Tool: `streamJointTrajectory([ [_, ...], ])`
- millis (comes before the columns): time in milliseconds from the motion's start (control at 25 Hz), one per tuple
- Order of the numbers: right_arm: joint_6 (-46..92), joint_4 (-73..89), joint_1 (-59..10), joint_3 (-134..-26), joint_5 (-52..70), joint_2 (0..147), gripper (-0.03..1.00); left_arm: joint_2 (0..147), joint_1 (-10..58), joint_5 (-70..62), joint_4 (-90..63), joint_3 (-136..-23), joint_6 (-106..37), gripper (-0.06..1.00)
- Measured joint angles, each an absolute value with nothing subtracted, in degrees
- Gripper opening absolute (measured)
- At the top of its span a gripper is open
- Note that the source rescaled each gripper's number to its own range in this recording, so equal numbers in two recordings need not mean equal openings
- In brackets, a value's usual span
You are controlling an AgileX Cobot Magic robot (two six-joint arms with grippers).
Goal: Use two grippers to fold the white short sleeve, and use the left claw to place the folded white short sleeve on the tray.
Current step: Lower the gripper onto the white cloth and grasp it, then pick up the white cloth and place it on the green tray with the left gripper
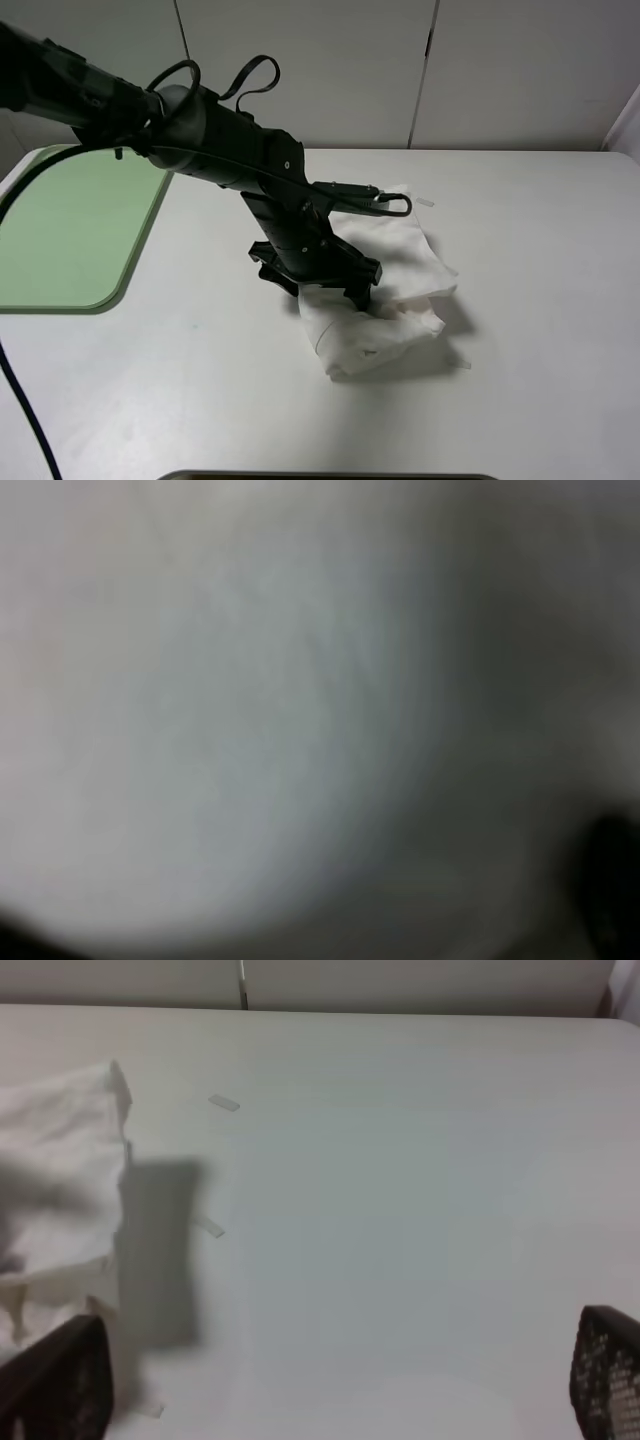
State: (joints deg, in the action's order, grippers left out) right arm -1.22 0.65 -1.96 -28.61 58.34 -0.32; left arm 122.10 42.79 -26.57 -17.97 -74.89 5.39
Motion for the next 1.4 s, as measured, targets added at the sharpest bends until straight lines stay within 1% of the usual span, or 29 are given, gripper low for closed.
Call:
streamJointTrajectory([
  [40,-1.22,0.65,-1.96,-28.61,58.34,-0.32,1.0,122.74,42.99,-25.89,-18.21,-74.89,5.39,0.88],
  [120,-1.22,0.65,-1.96,-28.61,58.34,-0.32,1.0,123.11,43.04,-25.58,-18.37,-74.83,5.39,0.83],
  [200,-1.22,0.65,-1.96,-28.61,58.34,-0.32,1.0,123.24,43.21,-25.15,-18.54,-74.83,5.39,0.71],
  [240,-1.22,0.65,-1.96,-28.61,58.34,-0.32,1.0,123.24,43.21,-25.15,-18.54,-74.83,5.39,0.71],
  [280,-1.22,0.65,-1.96,-28.61,58.34,-0.32,1.0,123.24,43.25,-25.02,-18.56,-74.83,5.39,0.66],
  [360,-1.22,0.65,-1.96,-28.61,58.34,-0.32,1.0,123.24,43.25,-25.02,-18.57,-74.83,5.39,0.61],
  [520,-1.22,0.65,-1.96,-28.61,58.34,-0.32,1.0,123.24,42.88,-25.02,-18.22,-74.83,5.34,0.56],
  [600,-1.22,0.65,-1.96,-28.61,58.34,-0.32,1.0,123.24,42.34,-25.07,-17.63,-74.83,5.34,0.5],
  [680,-1.22,0.65,-1.96,-28.61,58.34,-0.32,1.0,123.19,42.22,-25.07,-17.57,-74.83,5.34,0.48],
  [720,-1.22,0.65,-1.96,-28.61,58.34,-0.32,1.0,123.19,41.51,-25.07,-17.02,-74.83,5.34,0.42],
  [760,-1.22,0.65,-1.96,-28.61,58.34,-0.32,1.0,123.08,40.39,-25.19,-16.0,-74.83,5.16,0.32],
  [800,-1.22,0.65,-1.96,-28.61,58.34,-0.32,1.0,123.08,39.63,-25.25,-15.22,-74.83,5.16,0.28],
  [920,-1.22,0.65,-1.96,-28.61,58.34,-0.32,1.0,122.9,37.07,-25.87,-13.23,-74.83,5.16,0.25],
  [1160,-1.22,0.65,-1.96,-28.61,58.34,-0.32,1.0,121.82,32.16,-29.45,-9.7,-74.83,5.1,0.24],
  [1400,-1.22,0.65,-1.96,-28.61,58.34,-0.32,1.0,116.97,26.55,-32.28,-2.96,-74.64,3.67,0.23],
])
